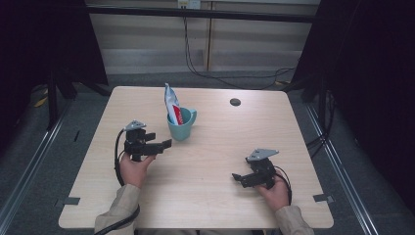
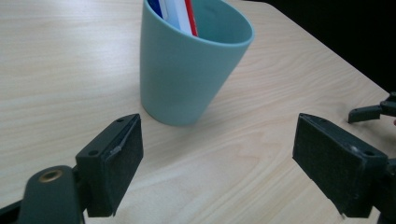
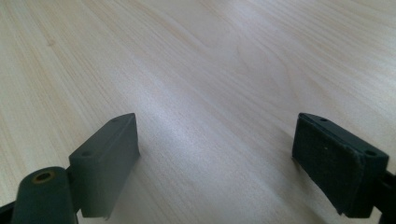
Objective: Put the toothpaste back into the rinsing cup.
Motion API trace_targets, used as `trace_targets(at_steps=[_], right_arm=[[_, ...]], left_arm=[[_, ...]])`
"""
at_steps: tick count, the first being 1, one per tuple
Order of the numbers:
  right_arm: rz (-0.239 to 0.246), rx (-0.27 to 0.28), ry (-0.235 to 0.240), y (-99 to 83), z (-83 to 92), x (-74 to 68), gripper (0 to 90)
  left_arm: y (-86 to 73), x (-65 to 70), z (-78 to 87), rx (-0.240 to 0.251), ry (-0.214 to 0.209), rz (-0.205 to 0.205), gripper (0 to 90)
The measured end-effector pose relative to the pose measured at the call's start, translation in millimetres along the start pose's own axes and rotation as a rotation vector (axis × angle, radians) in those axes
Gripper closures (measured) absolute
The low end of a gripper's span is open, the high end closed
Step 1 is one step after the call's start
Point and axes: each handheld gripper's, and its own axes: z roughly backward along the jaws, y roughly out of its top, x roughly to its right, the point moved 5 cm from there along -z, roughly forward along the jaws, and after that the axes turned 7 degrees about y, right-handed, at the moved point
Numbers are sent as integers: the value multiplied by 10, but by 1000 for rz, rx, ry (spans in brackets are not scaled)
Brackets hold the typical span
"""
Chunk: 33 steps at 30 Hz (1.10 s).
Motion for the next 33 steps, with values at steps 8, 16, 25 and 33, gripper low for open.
trace_targets(at_steps=[8,16,25,33], right_arm=[[2,1,0,1,-1,1,138],[3,1,1,1,-1,-1,138],[6,-1,5,0,-1,-4,138],[7,-1,7,0,-1,-6,138]], left_arm=[[-175,33,-18,-26,-1,-14,160],[-342,21,-35,-49,4,-13,160],[-464,73,-70,-69,12,-33,155],[-567,122,-137,-110,49,-88,155]])
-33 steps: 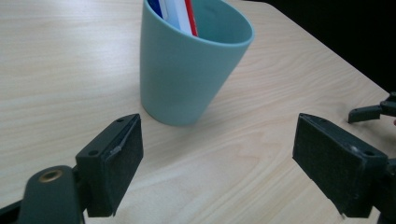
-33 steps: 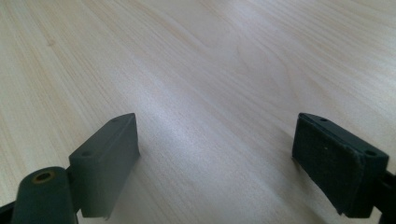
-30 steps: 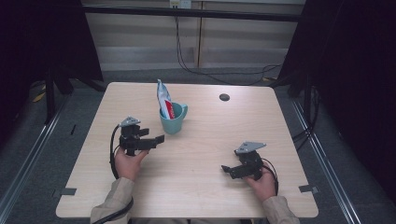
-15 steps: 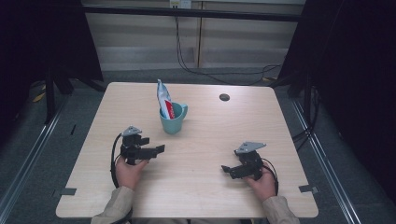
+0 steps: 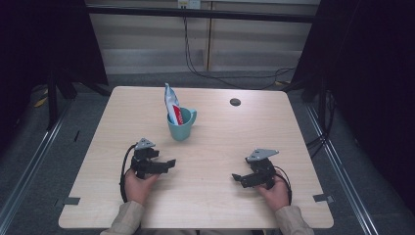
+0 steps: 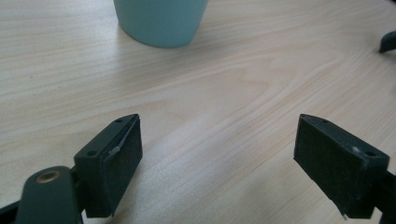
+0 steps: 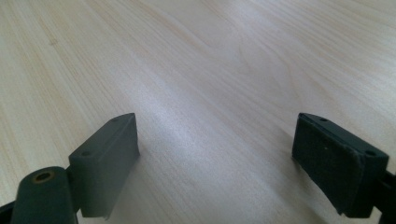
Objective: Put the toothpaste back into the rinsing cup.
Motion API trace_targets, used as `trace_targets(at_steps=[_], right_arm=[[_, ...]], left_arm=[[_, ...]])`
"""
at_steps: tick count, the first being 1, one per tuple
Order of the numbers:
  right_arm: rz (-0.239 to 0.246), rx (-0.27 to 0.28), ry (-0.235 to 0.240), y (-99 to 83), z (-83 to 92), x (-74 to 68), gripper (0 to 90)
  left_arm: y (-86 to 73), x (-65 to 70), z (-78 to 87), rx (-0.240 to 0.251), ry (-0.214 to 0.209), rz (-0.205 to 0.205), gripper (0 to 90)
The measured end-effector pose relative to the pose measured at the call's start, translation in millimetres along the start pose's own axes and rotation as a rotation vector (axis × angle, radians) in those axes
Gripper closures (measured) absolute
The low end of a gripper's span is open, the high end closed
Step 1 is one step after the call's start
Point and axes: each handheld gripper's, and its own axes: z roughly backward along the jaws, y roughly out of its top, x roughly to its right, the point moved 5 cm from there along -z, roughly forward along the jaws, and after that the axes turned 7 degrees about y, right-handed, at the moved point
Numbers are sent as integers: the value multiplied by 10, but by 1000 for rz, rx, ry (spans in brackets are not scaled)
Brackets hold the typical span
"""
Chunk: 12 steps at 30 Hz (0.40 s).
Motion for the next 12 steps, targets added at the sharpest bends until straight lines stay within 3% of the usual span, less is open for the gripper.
trace_targets(at_steps=[12], right_arm=[[3,0,3,0,-1,-1,138]], left_arm=[[-60,47,-54,-35,36,-51,152]])
